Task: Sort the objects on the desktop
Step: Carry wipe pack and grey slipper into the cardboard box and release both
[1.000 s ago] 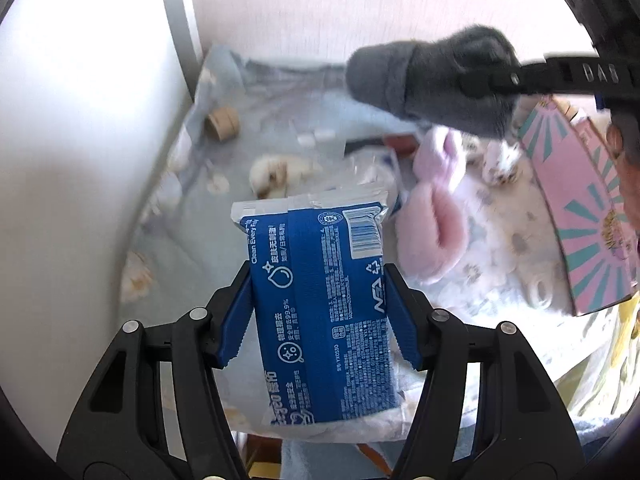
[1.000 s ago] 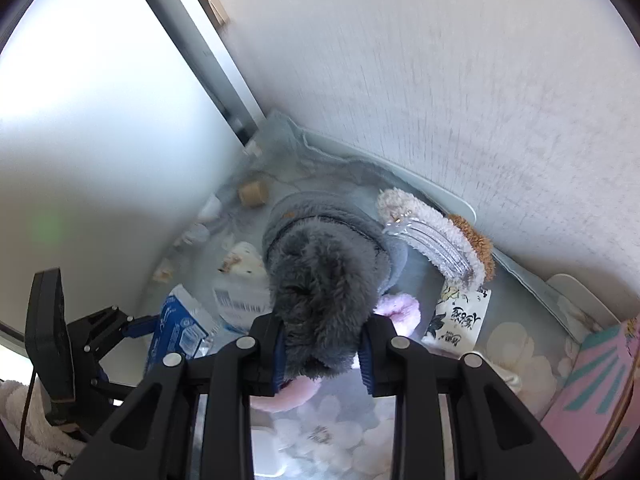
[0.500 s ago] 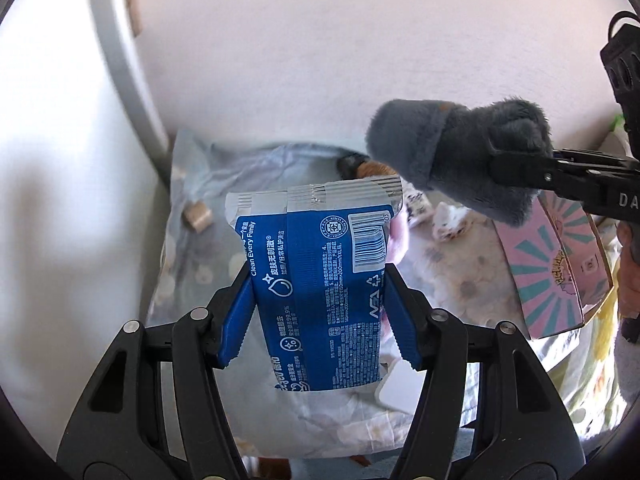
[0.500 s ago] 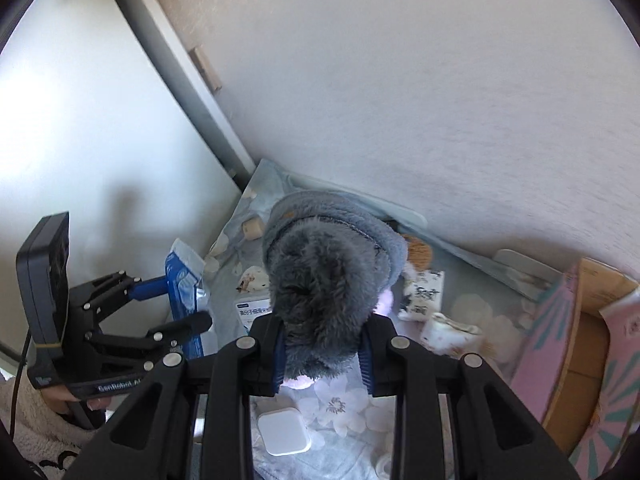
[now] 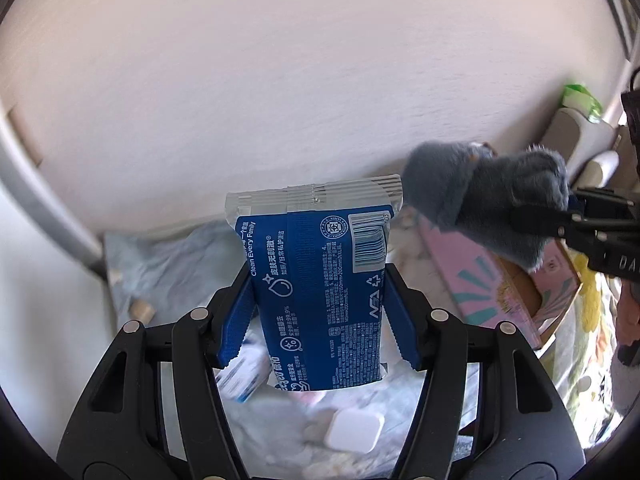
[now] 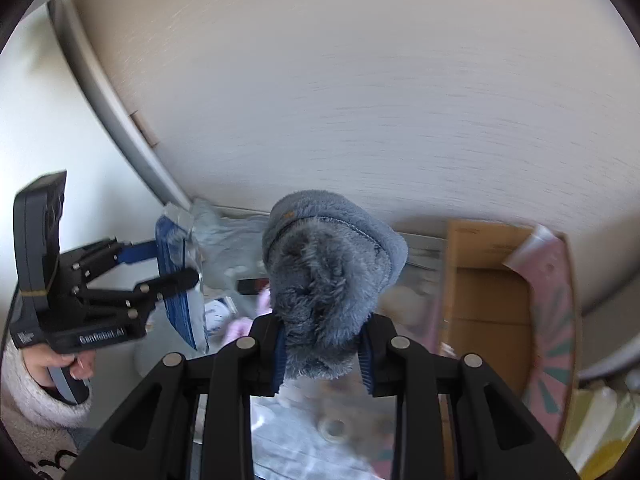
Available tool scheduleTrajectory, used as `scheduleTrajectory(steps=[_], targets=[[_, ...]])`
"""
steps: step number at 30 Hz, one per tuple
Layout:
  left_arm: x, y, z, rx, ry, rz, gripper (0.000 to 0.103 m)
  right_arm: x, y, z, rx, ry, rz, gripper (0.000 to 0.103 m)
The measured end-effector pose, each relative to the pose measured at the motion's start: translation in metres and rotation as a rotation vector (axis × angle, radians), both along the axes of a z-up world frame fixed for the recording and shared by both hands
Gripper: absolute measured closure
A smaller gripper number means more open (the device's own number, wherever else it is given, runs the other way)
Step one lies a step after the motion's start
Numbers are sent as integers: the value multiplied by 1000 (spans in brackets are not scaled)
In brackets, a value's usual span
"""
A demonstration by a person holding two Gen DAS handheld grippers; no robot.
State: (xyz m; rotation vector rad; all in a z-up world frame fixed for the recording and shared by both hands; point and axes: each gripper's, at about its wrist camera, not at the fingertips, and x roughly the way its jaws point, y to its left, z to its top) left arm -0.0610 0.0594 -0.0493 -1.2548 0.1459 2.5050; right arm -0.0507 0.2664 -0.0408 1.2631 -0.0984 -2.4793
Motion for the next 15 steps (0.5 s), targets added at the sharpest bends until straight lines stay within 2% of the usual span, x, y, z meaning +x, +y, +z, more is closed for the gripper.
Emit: scheduleTrajectory(steps=[8,15], targets=[[-23,74,18,25,16,-151,45,24,52,5,40,-19,-136,76],[-40,142,22,14,-10,-248,45,42,84,-9,89,-54,-219,76]])
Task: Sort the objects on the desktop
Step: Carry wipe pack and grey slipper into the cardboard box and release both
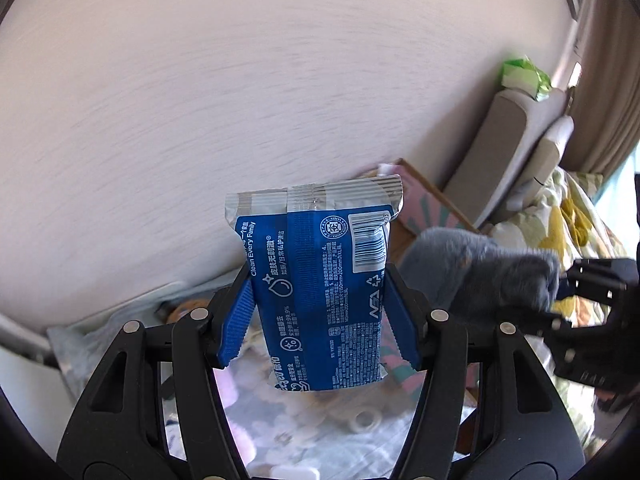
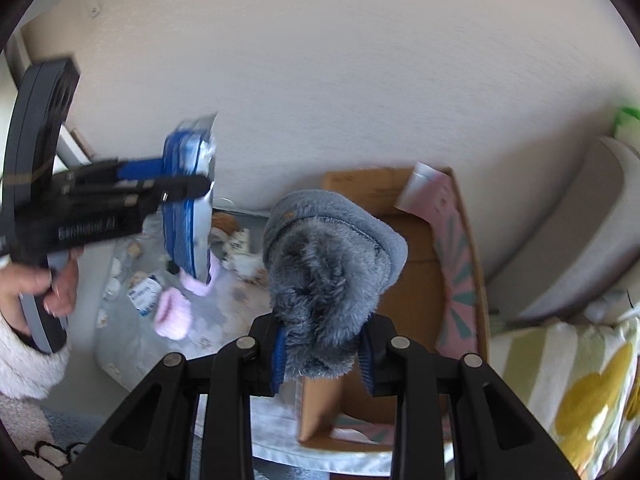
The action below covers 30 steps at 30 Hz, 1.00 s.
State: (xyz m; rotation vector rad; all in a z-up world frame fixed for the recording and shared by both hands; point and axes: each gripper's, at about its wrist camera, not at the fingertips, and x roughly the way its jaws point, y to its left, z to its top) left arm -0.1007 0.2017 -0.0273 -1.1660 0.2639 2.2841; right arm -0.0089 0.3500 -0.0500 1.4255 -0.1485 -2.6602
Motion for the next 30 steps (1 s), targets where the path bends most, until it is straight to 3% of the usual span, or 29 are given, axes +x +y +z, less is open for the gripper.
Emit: scheduleTrajectory(steps=[12,17,30], targets=[[-27,107,-43,-24,-69,-89,45,13,42,-26,2,-61,-118,76],[-35,138,-65,-78,-91,-110,45,14,50,-44,-5,-100,-136,76],[-53,145,-83,-105,-119,-98,45,-7,56,-72,-15,-160,-122,76]])
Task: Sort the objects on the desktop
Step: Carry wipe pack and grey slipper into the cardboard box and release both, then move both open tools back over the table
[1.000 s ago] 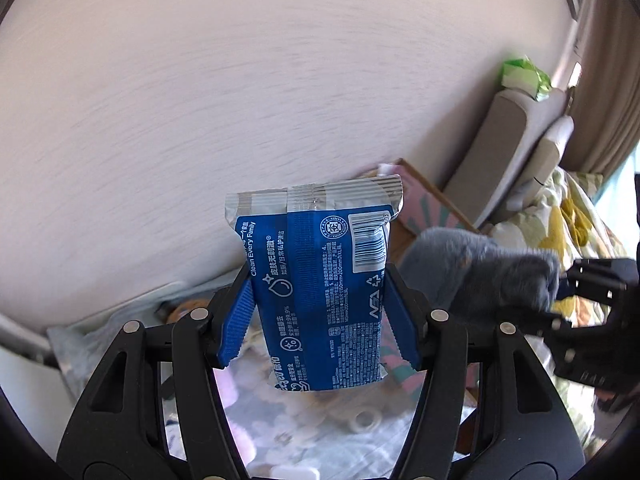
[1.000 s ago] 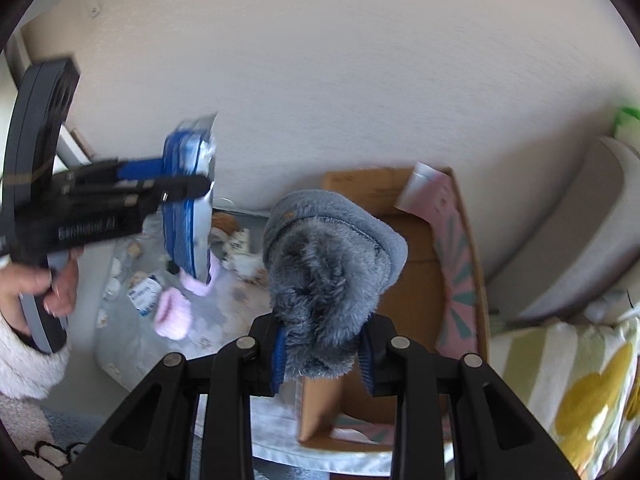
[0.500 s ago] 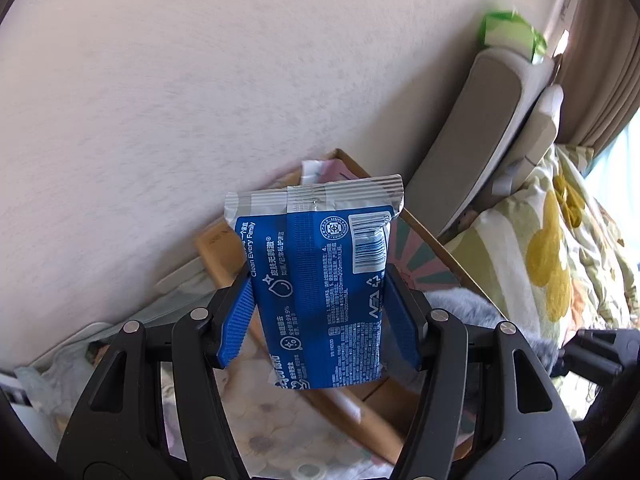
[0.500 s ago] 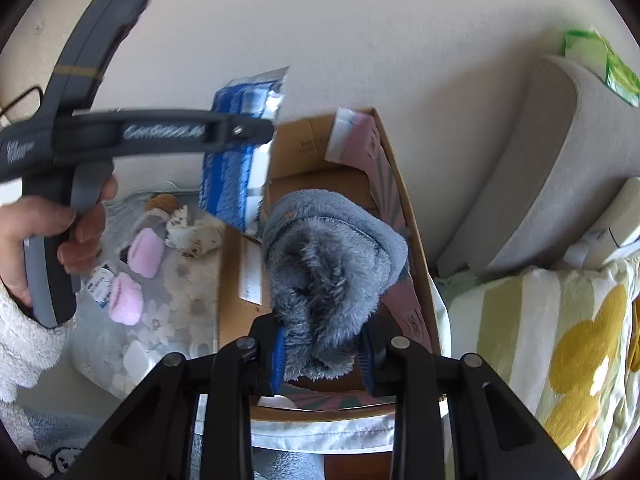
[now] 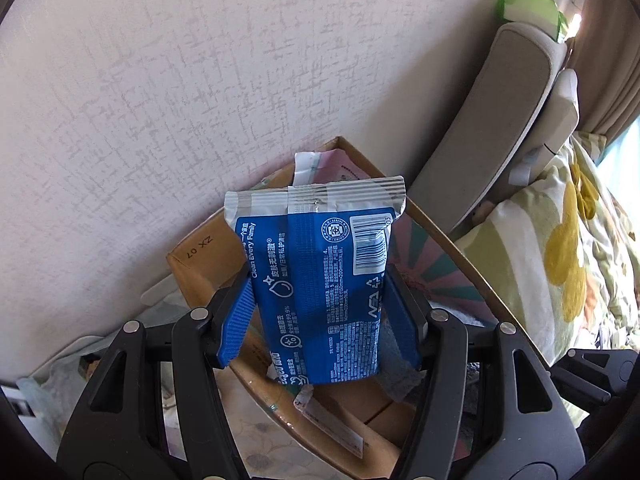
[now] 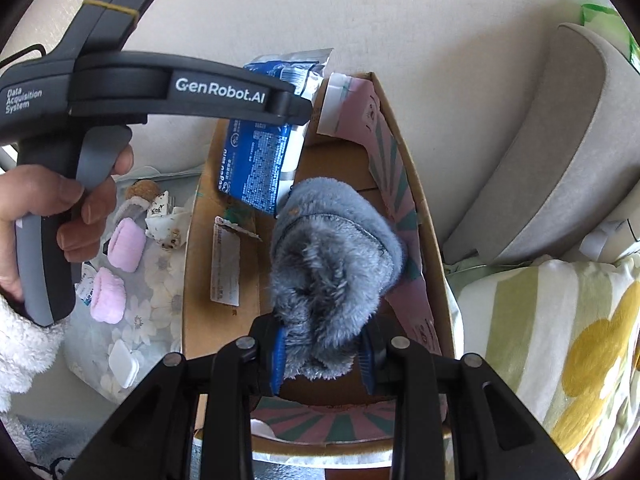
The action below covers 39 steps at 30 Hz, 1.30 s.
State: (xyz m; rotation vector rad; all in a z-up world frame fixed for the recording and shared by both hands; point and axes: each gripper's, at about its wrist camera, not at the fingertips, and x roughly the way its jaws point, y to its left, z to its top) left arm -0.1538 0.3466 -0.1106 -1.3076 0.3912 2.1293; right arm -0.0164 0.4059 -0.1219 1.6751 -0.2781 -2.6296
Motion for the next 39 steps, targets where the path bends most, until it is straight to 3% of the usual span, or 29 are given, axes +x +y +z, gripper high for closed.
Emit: scheduleTrajectory(steps=[5,7,8,9,10,11,13,21,30,39], targets=[[0,0,1,0,6,-14,45,-1,2,-3,-14,-12,-15,76],[3,3,3,-13,30,-32,42,-2,2,-4,-11,-20,-27,68],[4,4,4,-22,42,-34,31,-2,3,-3,-7,-23,-34,64],[5,4,6,-20,50,-32,13,-2,3,-4,-7,-28,-37,57],[5,4,9,-12,58,-27,3,-2,3,-4,-9,-31,-40,51],[6,3,13,6,72,-22,0,-1,2,-4,-8,-34,-43,49],[5,2,20,18,82,-19,0,2,2,-4,-1,-35,-51,35],[17,-20,44,18,109,0,0,14,-2,13,33,17,-94,35],[40,-69,78,86,104,16,0,23,-24,44,113,87,-97,35],[52,-158,146,157,193,94,0,25,-46,82,84,172,-79,35]])
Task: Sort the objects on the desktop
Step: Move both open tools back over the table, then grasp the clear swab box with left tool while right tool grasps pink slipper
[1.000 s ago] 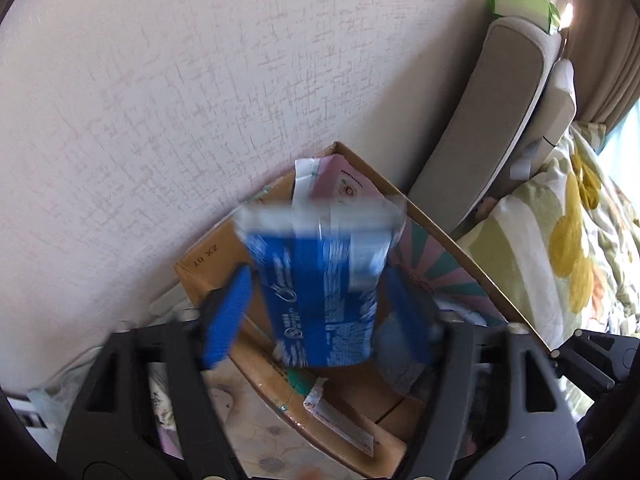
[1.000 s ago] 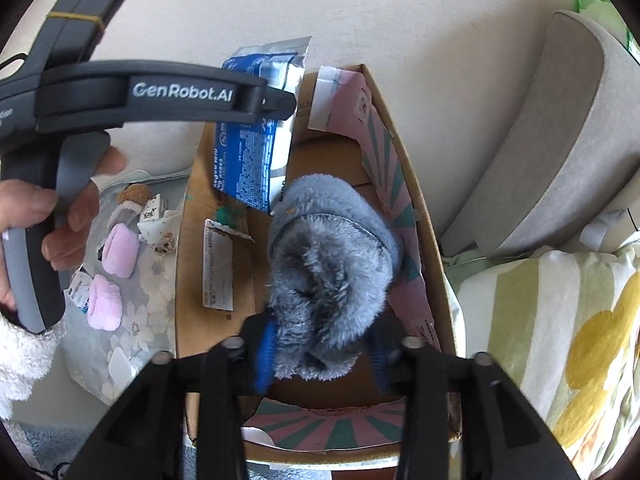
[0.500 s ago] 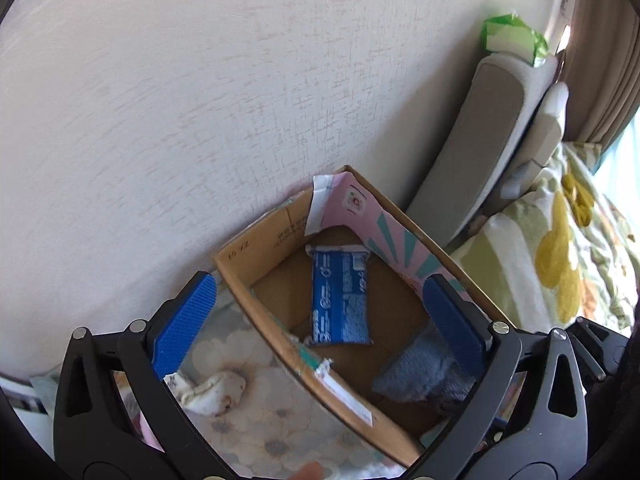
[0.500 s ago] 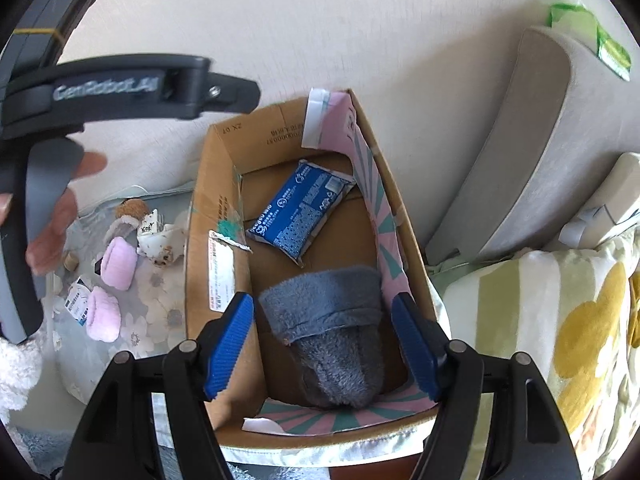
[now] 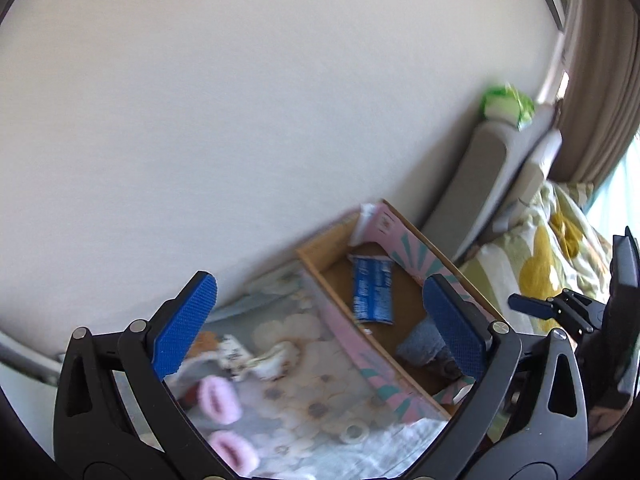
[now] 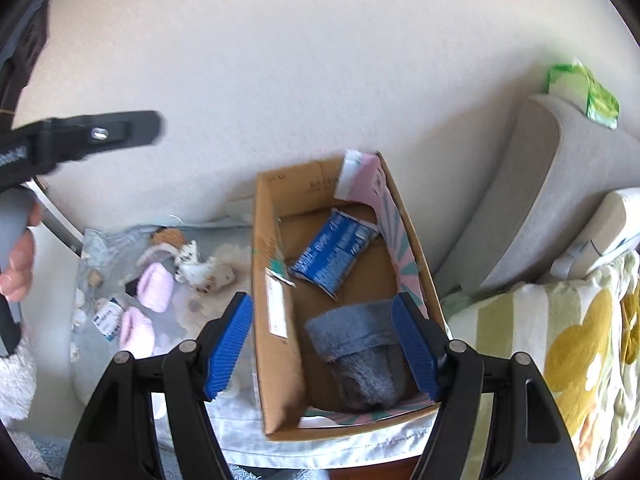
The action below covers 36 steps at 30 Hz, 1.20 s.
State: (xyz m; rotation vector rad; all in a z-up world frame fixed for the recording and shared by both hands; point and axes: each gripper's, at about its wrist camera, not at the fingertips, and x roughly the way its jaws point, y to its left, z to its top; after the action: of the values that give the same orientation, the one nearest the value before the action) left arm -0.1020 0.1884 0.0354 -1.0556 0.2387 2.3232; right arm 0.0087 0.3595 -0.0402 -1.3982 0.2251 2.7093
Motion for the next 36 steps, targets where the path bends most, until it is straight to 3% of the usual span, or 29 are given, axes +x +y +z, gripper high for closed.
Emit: scheduleTrajectory(steps=[6,12,16,20,24,31,36], targets=[[7,-78,26,-2,60,117,0,-1,-27,32,32,107,63,35],[20,-140,11,-46,64,229,0,-10,-69,51,110,214,133,35],[36,-169,-22,-114,37,271,0,-23,-105,32,146,125,251,35],[52,-204,-67,-107,-43,325,0,-27,-140,3,50,74,388,35],[70,-234,-112,-90,-77,370,0,-29,-178,-31,22,-4,482,35],[86,-260,-185,-57,-88,394,4,-35,-221,-86,-85,-130,550,35],[85,-259,-217,-41,-109,405,9,-45,-237,-109,-110,-175,554,35]])
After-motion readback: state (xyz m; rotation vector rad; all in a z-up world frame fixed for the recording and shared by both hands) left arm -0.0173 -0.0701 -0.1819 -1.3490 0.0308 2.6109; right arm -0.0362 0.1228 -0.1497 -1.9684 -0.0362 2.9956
